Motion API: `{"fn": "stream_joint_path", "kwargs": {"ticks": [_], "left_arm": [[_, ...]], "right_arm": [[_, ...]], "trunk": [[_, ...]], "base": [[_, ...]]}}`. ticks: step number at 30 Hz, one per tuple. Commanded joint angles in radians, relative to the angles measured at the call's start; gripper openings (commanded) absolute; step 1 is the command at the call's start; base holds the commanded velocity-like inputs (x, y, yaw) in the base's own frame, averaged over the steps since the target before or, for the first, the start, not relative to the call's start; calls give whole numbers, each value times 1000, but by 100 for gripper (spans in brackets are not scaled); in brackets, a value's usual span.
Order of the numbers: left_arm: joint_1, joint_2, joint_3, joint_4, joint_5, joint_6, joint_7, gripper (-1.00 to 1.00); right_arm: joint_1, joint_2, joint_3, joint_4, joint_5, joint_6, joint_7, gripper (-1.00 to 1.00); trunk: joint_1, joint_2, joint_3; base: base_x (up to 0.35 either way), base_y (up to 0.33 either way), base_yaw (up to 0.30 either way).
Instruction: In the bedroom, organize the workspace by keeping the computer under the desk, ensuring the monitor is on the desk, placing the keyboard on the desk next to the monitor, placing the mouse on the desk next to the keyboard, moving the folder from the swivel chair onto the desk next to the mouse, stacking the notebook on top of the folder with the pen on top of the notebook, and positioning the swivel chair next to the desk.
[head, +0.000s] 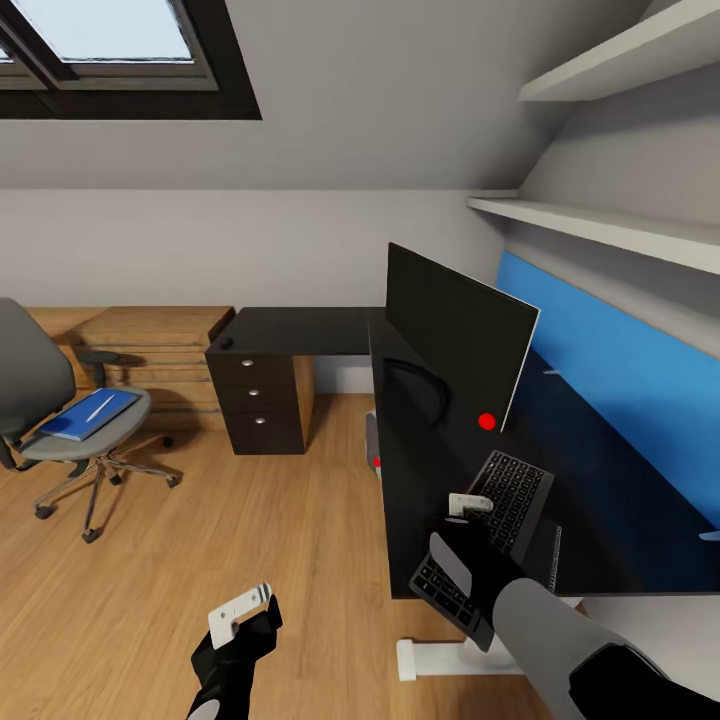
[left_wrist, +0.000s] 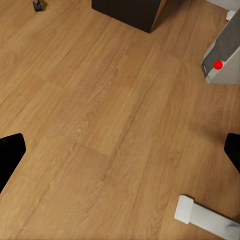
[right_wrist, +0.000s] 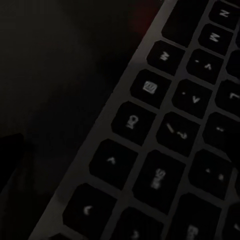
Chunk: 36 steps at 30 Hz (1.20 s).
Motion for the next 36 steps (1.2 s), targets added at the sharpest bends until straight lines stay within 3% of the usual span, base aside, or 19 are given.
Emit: {"fn": "stream_joint_path", "kwargs": {"ticks": [1, 7, 21, 36], "left_arm": [[0, 1, -1, -2, 2, 5, 6, 100], [0, 0, -1, -2, 2, 5, 7, 100], [0, 6, -10, 1, 2, 3, 7, 100], [0, 6, -10, 1, 1, 1, 7, 100]], "right_arm": [[-1, -1, 8, -2, -5, 7, -8, 100], [-1, 0, 10, -2, -4, 7, -11, 100], [-1, 0, 14, -2, -4, 7, -11, 100], [-1, 0, 14, -2, -4, 8, -10, 100]], "trunk": [[0, -1, -1], [19, -36, -17], [19, -36, -17], [19, -36, -17]], "base": [[0, 0, 0], [0, 0, 0], [-7, 0, 0], [-140, 0, 0]]}}
